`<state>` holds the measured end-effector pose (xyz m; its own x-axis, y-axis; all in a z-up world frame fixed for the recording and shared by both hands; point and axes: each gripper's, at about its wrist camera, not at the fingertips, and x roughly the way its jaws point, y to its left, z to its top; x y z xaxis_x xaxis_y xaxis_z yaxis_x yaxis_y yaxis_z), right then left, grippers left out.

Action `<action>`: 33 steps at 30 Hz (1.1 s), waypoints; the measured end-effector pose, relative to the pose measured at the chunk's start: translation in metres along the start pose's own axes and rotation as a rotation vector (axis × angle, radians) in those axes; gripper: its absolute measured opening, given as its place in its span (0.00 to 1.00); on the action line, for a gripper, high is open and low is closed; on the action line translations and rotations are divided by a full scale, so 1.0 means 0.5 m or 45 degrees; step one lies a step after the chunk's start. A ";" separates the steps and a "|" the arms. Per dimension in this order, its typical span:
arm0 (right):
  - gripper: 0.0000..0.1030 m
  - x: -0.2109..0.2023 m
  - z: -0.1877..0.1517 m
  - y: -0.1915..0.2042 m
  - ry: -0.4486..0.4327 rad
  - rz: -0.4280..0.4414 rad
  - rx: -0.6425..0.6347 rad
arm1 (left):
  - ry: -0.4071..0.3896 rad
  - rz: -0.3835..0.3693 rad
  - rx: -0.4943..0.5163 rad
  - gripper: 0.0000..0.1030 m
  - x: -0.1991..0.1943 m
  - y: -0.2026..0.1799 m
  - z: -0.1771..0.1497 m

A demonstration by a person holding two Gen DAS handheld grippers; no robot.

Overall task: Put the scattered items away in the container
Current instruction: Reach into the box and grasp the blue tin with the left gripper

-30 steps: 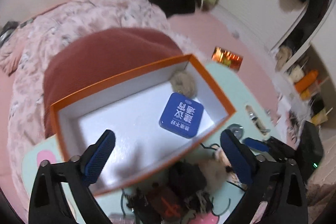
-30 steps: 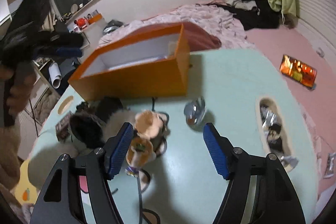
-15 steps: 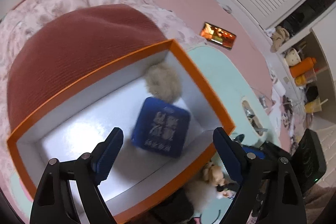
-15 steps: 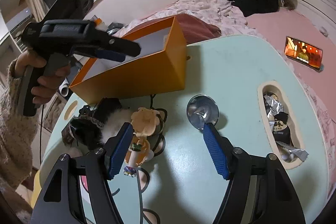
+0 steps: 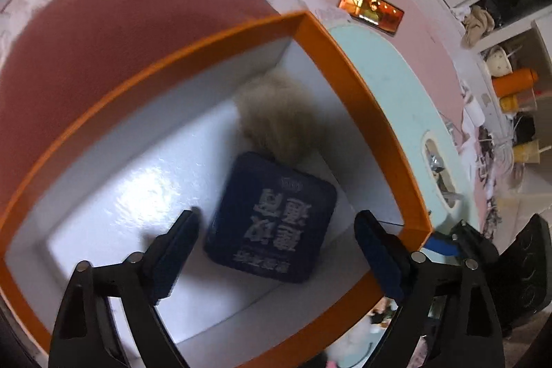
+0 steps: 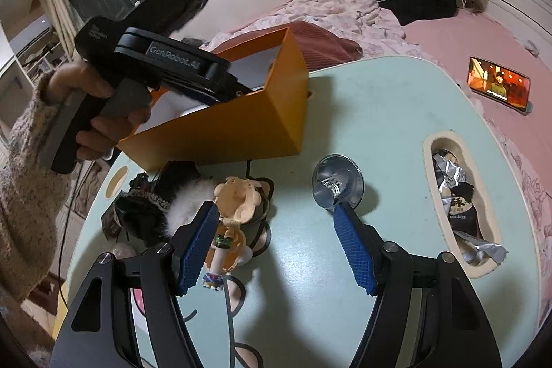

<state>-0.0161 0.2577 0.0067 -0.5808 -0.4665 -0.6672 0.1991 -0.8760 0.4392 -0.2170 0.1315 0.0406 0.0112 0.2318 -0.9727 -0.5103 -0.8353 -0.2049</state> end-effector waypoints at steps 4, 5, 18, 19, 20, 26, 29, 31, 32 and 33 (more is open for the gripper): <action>0.68 -0.001 0.000 -0.004 -0.003 0.005 0.016 | -0.015 -0.030 -0.033 0.60 -0.016 0.029 -0.008; 0.68 -0.001 0.001 -0.005 -0.003 0.007 0.020 | -0.022 -0.019 -0.045 0.60 -0.020 0.040 -0.009; 0.68 -0.003 0.001 -0.008 -0.005 0.013 0.030 | -0.023 -0.191 -0.315 0.76 -0.049 0.090 -0.033; 0.68 -0.003 0.001 -0.008 -0.006 0.013 0.031 | 0.010 -0.212 -0.345 0.76 -0.042 0.086 -0.033; 0.68 -0.003 0.001 -0.008 -0.006 0.013 0.031 | 0.047 -0.231 -0.384 0.76 -0.035 0.082 -0.034; 0.68 -0.003 0.002 -0.009 -0.007 0.016 0.034 | 0.170 -0.311 -0.702 0.77 0.008 0.077 -0.035; 0.68 -0.005 0.001 -0.011 -0.009 0.024 0.044 | 0.172 -0.171 -0.696 0.77 0.026 0.056 -0.026; 0.68 -0.006 0.001 -0.013 -0.012 0.028 0.051 | 0.204 -0.123 -0.727 0.77 0.042 0.050 -0.018; 0.68 -0.007 0.001 -0.014 -0.013 0.031 0.055 | 0.206 -0.108 -0.754 0.79 0.048 0.044 -0.013; 0.68 -0.007 0.001 -0.015 -0.013 0.034 0.060 | 0.195 -0.094 -0.779 0.82 0.049 0.040 -0.009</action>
<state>-0.0161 0.2659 0.0060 -0.5841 -0.4881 -0.6485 0.1776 -0.8565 0.4846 -0.2228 0.1183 0.0123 0.1733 0.2633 -0.9490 0.0798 -0.9642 -0.2529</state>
